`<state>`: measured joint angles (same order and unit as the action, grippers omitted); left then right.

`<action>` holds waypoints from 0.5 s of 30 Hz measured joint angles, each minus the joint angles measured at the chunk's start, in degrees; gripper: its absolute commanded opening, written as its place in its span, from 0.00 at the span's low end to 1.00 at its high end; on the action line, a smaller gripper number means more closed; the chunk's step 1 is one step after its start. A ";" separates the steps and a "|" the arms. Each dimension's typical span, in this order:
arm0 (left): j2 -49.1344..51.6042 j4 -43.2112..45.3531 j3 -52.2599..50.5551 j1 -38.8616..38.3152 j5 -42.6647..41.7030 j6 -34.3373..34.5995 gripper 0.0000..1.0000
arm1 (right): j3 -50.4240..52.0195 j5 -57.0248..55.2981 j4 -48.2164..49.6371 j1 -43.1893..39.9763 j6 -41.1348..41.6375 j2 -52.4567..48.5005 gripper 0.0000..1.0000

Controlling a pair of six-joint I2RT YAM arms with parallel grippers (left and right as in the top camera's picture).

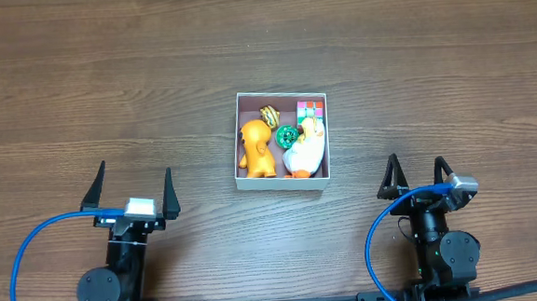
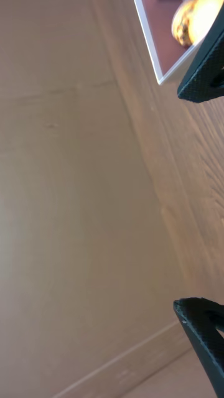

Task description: Pack container

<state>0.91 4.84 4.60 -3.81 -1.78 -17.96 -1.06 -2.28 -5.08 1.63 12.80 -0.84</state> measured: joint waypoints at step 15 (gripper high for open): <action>-0.13 -8.24 -4.15 4.68 3.85 10.08 1.00 | 0.00 -0.02 -0.02 0.02 0.02 0.00 1.00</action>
<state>0.78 -3.40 0.45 0.86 2.07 -7.88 -1.06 -2.31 -5.10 1.65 12.82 -0.84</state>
